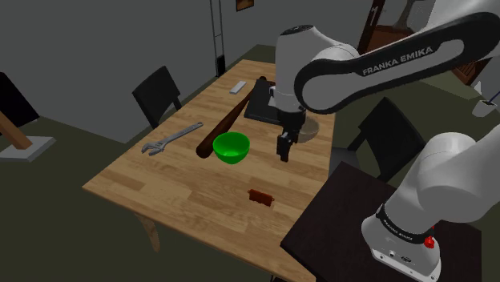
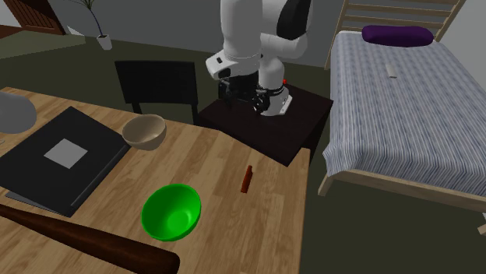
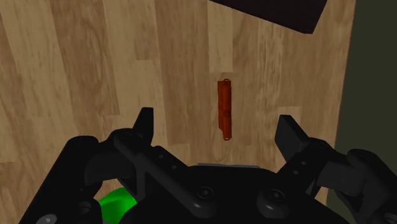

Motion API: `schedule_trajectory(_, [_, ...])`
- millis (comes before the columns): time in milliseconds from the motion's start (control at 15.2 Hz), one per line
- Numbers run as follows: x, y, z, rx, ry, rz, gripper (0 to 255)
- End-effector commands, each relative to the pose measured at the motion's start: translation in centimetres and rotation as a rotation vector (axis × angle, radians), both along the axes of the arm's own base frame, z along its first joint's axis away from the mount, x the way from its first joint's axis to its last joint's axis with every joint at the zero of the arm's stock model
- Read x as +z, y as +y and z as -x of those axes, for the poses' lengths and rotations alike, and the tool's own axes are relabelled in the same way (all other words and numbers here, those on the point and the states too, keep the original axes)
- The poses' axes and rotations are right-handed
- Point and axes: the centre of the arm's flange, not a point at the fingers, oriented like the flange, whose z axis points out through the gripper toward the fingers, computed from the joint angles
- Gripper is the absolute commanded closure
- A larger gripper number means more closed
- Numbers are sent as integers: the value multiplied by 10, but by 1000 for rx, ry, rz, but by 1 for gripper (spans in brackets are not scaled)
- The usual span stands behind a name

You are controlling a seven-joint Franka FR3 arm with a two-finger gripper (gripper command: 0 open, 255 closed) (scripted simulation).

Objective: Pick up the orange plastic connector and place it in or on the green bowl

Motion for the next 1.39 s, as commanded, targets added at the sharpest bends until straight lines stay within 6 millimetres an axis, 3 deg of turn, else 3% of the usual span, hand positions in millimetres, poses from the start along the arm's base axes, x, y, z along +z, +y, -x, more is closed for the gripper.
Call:
schedule_trajectory(0, [-26,10,-4,13,-1,7,0])
schedule_trajectory(990, [-211,72,-55,108,9,69,0])
schedule_trajectory(1320, [-241,72,-55,112,9,72,0])
